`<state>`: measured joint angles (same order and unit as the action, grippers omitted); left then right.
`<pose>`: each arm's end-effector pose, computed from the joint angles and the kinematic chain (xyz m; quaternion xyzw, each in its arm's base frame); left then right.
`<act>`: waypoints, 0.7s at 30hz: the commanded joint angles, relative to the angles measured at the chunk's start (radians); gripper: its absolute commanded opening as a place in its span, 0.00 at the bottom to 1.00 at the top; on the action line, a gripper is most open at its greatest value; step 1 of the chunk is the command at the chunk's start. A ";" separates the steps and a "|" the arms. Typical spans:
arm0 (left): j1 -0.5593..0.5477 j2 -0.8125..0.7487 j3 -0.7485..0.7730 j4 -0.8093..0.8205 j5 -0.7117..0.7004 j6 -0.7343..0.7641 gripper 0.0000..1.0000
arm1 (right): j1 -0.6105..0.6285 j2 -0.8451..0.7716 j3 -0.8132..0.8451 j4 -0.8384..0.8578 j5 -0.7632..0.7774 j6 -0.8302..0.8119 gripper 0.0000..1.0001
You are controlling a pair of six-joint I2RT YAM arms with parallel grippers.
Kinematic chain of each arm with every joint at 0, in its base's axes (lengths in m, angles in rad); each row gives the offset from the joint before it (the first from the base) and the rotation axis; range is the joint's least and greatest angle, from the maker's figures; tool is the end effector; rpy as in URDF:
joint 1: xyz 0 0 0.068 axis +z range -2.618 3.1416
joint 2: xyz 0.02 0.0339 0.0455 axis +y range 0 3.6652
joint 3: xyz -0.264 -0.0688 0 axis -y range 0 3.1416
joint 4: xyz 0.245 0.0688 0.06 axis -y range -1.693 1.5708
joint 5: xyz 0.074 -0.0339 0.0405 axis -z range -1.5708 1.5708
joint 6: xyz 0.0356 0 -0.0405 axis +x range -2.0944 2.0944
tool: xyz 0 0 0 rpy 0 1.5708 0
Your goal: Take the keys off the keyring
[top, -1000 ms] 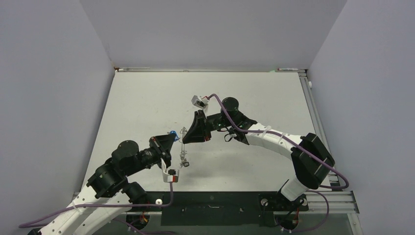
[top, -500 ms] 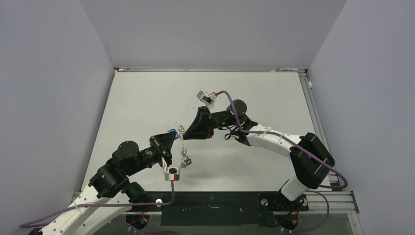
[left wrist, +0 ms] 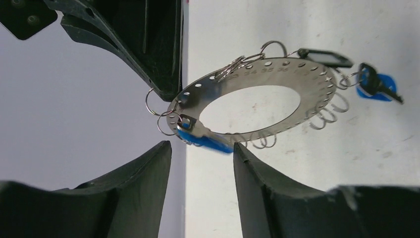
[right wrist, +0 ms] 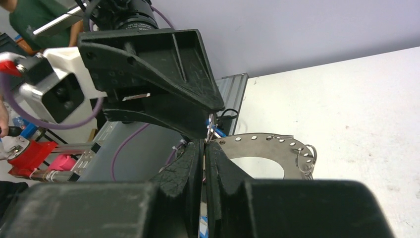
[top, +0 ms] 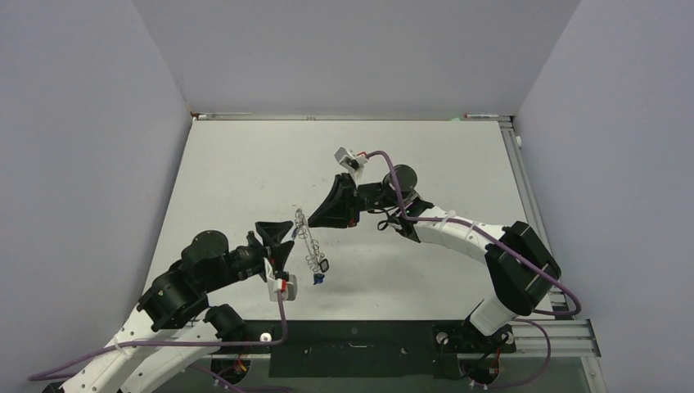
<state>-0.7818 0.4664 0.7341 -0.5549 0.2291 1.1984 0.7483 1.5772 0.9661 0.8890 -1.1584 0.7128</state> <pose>0.0715 -0.0824 0.3241 0.7029 0.3794 0.0334 0.6008 0.2282 0.2564 0.3103 -0.4458 0.4963 0.6913 0.2776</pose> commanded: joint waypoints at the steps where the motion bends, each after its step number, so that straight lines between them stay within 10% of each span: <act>1: 0.004 0.045 0.106 -0.146 0.075 -0.243 0.49 | -0.012 -0.013 0.032 0.082 0.010 -0.049 0.05; 8: 0.068 0.118 0.231 -0.149 0.079 -0.708 0.50 | -0.053 -0.018 0.046 0.075 -0.023 -0.107 0.05; 21: 0.574 0.558 0.660 -0.456 0.816 -0.920 0.48 | -0.063 -0.034 0.084 -0.011 -0.121 -0.183 0.05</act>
<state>-0.2878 0.9470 1.3266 -0.9466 0.7773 0.3931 0.6827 1.5784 1.0126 0.8665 -1.2366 0.5941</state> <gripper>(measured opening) 0.506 0.062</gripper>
